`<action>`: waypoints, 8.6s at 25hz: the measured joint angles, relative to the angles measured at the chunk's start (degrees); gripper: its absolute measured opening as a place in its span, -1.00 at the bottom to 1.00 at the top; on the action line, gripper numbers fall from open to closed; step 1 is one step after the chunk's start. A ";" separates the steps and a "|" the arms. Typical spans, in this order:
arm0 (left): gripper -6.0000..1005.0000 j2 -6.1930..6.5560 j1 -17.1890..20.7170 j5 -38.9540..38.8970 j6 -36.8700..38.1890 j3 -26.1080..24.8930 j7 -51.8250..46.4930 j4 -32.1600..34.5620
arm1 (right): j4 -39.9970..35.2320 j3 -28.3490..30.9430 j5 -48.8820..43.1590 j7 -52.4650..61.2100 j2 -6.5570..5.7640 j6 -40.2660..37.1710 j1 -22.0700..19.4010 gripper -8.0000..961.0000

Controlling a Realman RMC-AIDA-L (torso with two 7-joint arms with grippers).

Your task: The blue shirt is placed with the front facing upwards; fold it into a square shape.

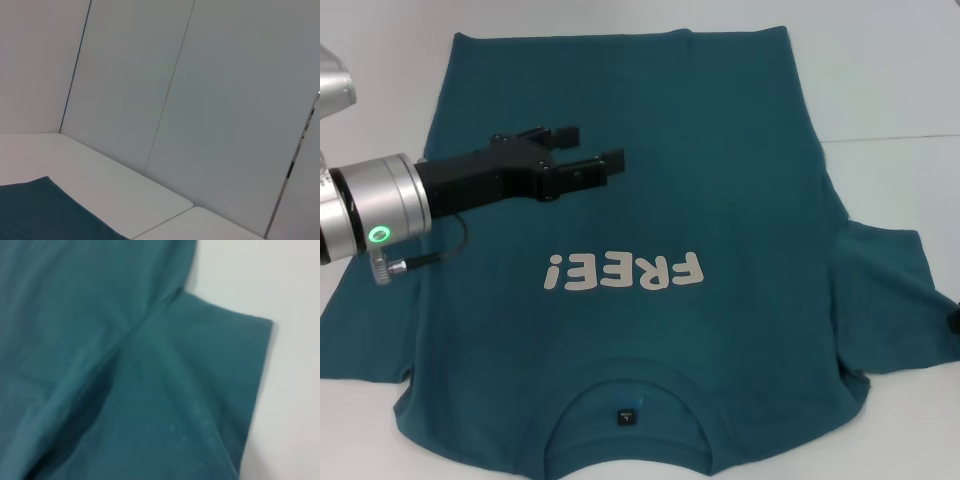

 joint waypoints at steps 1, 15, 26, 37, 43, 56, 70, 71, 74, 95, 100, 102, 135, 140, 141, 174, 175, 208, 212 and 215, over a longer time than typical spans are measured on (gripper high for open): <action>0.74 0.00 -0.01 0.00 0.00 0.00 0.00 0.01 | 0.04 0.02 -0.13 0.00 -0.08 0.42 -0.02 -0.90; 0.74 0.00 -0.03 -0.03 0.00 0.00 -0.27 0.06 | 4.81 -0.47 -0.48 -0.64 -1.32 9.90 0.90 -0.90; 0.74 -0.09 -0.02 -0.03 0.00 0.26 -0.32 -0.11 | 6.89 -1.52 -1.70 -1.35 -1.29 15.70 2.31 -0.90; 0.74 -0.18 0.04 -0.03 -0.03 0.27 -0.43 -0.21 | 2.27 -2.03 -0.06 -2.27 0.45 10.78 3.38 -0.89; 0.74 -0.18 0.09 -0.03 -0.07 0.21 -0.45 -0.22 | -1.25 -3.28 0.94 -2.45 1.69 7.24 4.58 -0.89; 0.74 -0.17 0.25 -0.03 -0.09 0.00 -0.45 -0.02 | -0.96 -7.59 3.10 -2.15 2.33 6.66 8.66 -0.89; 0.74 -0.13 0.28 -0.03 -0.19 0.00 -0.20 0.01 | 3.83 -14.13 6.90 -1.59 2.47 8.53 11.32 -0.89; 0.74 -0.13 0.28 -0.03 -0.33 0.00 -0.16 0.01 | 4.11 -14.50 6.97 -1.59 2.47 8.70 11.46 -0.89; 0.74 -0.12 0.28 -0.02 -0.63 0.00 -0.13 -0.04 | 4.70 -15.57 7.01 -1.58 2.50 9.41 11.77 -0.89; 0.74 -0.17 0.25 -0.03 -0.71 0.00 0.00 -0.13 | 11.03 -17.00 7.08 -2.07 2.55 14.00 15.16 -0.89; 0.74 -0.18 0.26 -0.03 -0.70 0.00 0.03 -0.18 | 11.29 -16.99 7.08 -2.09 2.67 14.09 15.53 -0.89; 0.74 -0.18 0.30 -0.02 -0.70 0.00 0.10 -0.22 | 11.30 -16.98 7.08 -2.10 2.70 14.09 15.60 -0.89; 0.74 -0.26 1.16 -1.50 -0.77 0.00 0.61 -0.28 | 8.52 -16.35 14.37 -3.17 2.05 17.41 13.36 0.00; 0.74 -0.26 1.15 -1.64 -1.45 0.00 0.61 -0.60 | 7.41 -16.08 15.63 -5.44 1.79 23.61 10.85 0.21; 0.74 -0.26 1.10 -1.81 -1.55 0.00 0.61 -0.89 | 7.39 -15.99 16.97 -7.14 1.74 24.83 10.23 0.25; 0.74 0.28 2.47 -4.43 -5.76 -0.01 0.10 -2.75 | 11.61 -0.82 54.77 -64.18 -1.89 -23.55 -9.46 0.97; 0.74 0.33 2.58 -4.27 -5.96 -0.02 -0.07 -2.70 | 11.79 -0.20 54.54 -64.19 -1.81 -23.73 -9.71 0.97; 0.74 0.04 9.33 37.78 -4.18 0.61 -53.40 25.38 | 12.03 -0.28 52.20 -58.72 2.25 -9.74 -7.46 0.97; 0.74 -0.09 10.14 43.60 -1.53 0.54 -57.43 28.97 | 13.08 -1.07 52.20 -58.86 2.29 -8.35 -7.12 0.97; 0.74 -0.13 10.13 45.81 0.54 0.68 -59.00 30.39 | 13.66 -1.12 52.20 -58.92 2.29 -7.27 -6.84 0.97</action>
